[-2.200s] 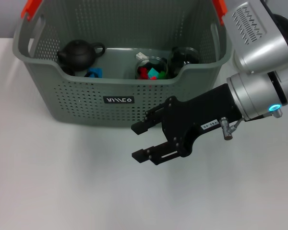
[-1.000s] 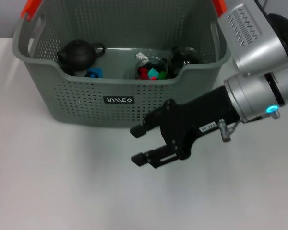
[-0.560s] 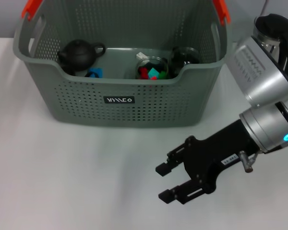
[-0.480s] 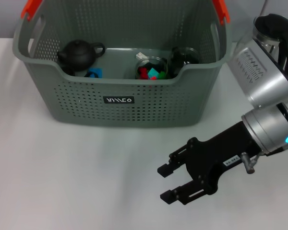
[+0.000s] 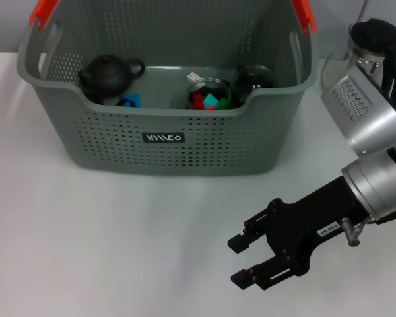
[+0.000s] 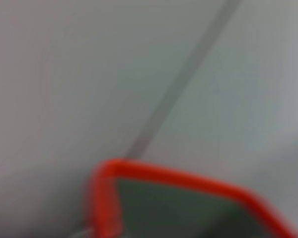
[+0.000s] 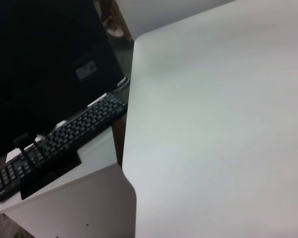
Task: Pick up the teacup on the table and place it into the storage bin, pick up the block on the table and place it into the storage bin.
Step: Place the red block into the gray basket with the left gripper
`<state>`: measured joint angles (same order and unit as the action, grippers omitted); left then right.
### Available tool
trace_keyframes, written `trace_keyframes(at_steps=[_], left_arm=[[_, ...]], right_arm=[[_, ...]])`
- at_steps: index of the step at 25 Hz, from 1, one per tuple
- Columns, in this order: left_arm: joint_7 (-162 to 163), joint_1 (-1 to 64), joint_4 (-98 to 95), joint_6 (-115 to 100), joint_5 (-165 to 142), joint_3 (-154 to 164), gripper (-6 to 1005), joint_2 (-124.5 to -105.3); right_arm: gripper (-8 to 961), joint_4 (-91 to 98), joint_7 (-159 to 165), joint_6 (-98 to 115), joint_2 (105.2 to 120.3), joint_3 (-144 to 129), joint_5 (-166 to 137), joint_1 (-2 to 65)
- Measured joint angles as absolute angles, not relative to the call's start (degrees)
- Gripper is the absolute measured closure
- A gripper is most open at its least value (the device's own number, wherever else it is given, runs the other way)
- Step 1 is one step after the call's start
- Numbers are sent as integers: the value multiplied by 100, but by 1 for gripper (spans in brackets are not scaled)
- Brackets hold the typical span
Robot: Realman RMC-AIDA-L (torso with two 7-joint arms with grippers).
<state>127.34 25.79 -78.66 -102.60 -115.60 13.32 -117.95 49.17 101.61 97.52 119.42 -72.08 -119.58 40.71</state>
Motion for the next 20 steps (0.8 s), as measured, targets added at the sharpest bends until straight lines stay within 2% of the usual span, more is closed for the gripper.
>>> trace_keyframes(at_steps=[5, 8, 14, 20], left_arm=[[12781, 3062, -7709, -10434, -11126, 1957, 808, -11823], [12740, 3342, -7375, -9742, -11173, 2786, 809, -11809], [12729, 3895, -6656, -8599, -11386, 4073, 808, -11657], [12613, 4212, -6464, -7801, -11796, 4830, 775, -11691]], right_arm=[[327, 4913, 10211, 9866, 11908, -7073, -11963, 4097], [327, 4913, 10213, 9919, 11908, -7036, -11962, 4098], [327, 4913, 10222, 9947, 11912, -7029, -11962, 4085], [326, 4953, 10228, 9910, 11887, -7030, -11963, 4124]])
